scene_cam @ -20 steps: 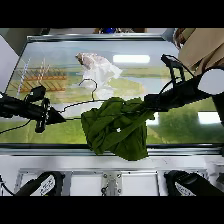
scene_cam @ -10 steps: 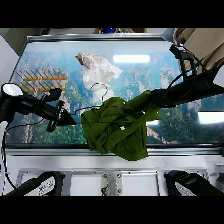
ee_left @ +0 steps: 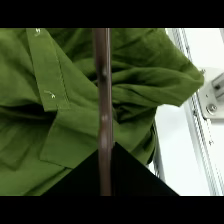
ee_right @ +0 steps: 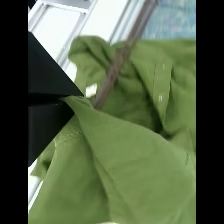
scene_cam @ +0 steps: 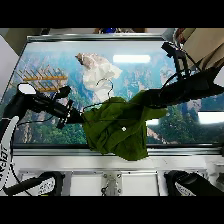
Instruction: Fold the clothes and pants, and hang the long-sleeved shirts on hangers.
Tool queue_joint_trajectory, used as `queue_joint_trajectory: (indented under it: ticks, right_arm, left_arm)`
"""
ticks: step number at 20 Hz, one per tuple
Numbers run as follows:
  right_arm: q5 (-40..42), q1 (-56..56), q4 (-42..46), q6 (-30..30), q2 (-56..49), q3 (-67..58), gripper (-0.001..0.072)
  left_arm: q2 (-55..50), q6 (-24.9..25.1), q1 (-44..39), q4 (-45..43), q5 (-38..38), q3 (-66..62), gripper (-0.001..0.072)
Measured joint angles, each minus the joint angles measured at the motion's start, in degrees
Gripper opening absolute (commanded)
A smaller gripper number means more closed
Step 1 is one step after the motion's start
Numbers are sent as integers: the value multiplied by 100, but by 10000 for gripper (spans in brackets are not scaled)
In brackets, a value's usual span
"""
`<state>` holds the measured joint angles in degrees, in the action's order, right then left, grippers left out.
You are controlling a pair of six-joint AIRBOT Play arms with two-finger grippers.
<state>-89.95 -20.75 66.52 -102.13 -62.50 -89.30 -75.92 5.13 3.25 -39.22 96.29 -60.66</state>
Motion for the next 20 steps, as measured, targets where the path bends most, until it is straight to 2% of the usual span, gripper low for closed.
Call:
queue_joint_trajectory:
  ticks: [8,13,15,16,17,18,20]
  right_arm:
    - [1152,-570,-214,-125,-7,0,13]
    - [1401,-660,-225,-249,-68,0,15]
    - [1438,-678,-227,-254,-105,0,37]
    - [1460,-682,-227,-275,-118,0,200]
    - [1478,-684,-227,-275,-127,0,464]
    - [1480,-691,-229,-273,-133,0,544]
    - [1484,-693,-229,-273,-140,0,540]
  left_arm:
    - [-92,-4,-11,251,-168,0,9]
    - [-96,-4,-11,269,-199,0,10]
    - [-96,-4,-11,271,-199,0,10]
    - [-96,-4,-11,273,-199,0,10]
    - [-96,-4,-11,275,-199,0,10]
    - [-96,-4,-11,275,-197,0,10]
    - [-96,-4,-11,275,-195,0,10]
